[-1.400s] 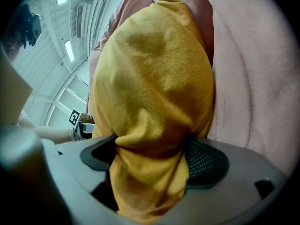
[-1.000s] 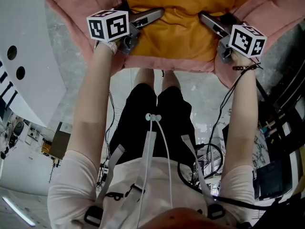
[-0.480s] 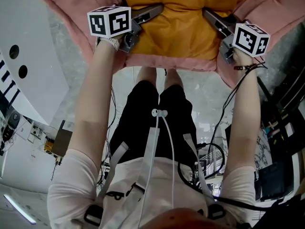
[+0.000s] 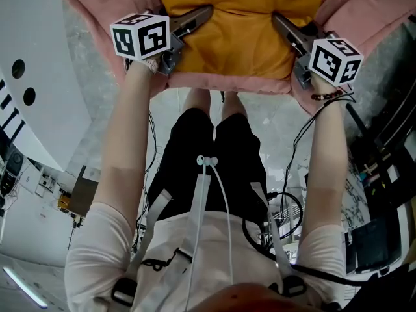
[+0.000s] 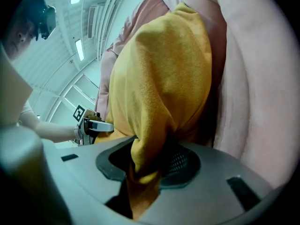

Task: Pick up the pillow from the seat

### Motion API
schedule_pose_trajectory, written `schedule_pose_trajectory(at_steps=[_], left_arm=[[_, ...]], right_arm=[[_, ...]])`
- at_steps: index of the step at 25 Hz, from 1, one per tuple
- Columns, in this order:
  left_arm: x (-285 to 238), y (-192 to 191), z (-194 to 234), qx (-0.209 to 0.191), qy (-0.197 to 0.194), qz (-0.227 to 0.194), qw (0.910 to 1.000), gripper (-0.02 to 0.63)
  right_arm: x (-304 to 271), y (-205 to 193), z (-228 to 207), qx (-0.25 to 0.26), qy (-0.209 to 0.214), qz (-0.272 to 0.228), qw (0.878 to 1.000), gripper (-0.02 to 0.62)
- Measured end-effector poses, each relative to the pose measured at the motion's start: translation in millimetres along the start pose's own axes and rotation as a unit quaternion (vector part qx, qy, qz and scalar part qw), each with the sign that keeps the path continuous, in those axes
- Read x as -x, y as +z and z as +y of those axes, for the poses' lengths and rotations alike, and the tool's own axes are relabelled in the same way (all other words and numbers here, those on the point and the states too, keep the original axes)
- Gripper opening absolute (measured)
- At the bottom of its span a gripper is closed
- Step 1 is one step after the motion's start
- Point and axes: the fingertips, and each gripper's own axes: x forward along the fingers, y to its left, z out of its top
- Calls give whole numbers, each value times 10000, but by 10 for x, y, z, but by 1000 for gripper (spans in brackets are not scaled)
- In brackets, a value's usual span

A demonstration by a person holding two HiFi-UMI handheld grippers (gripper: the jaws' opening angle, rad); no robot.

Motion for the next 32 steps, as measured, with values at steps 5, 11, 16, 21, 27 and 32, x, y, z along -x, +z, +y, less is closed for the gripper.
schedule_pose_trajectory(at_steps=[5, 11, 16, 21, 27, 32], left_arm=[[120, -2, -199, -116, 107, -176, 9997, 249], [350, 29, -453, -353, 240, -402, 9983, 236], [477, 64, -599, -459, 274, -505, 9973, 230], [562, 121, -660, -518, 279, -632, 9963, 229], [742, 219, -877, -568, 321, -779, 9948, 227], [1151, 482, -1322, -705, 221, -1116, 9910, 221]], right_arm=[[186, -8, 118, 4, -85, -206, 9998, 149], [409, 54, 340, 245, -75, -304, 9992, 146], [525, 88, 461, 294, -130, -384, 9987, 144], [560, 129, 532, 327, -143, -428, 9984, 144], [732, 257, 695, 404, -131, -536, 9977, 144], [1087, 578, 1080, 508, -86, -896, 9946, 144]])
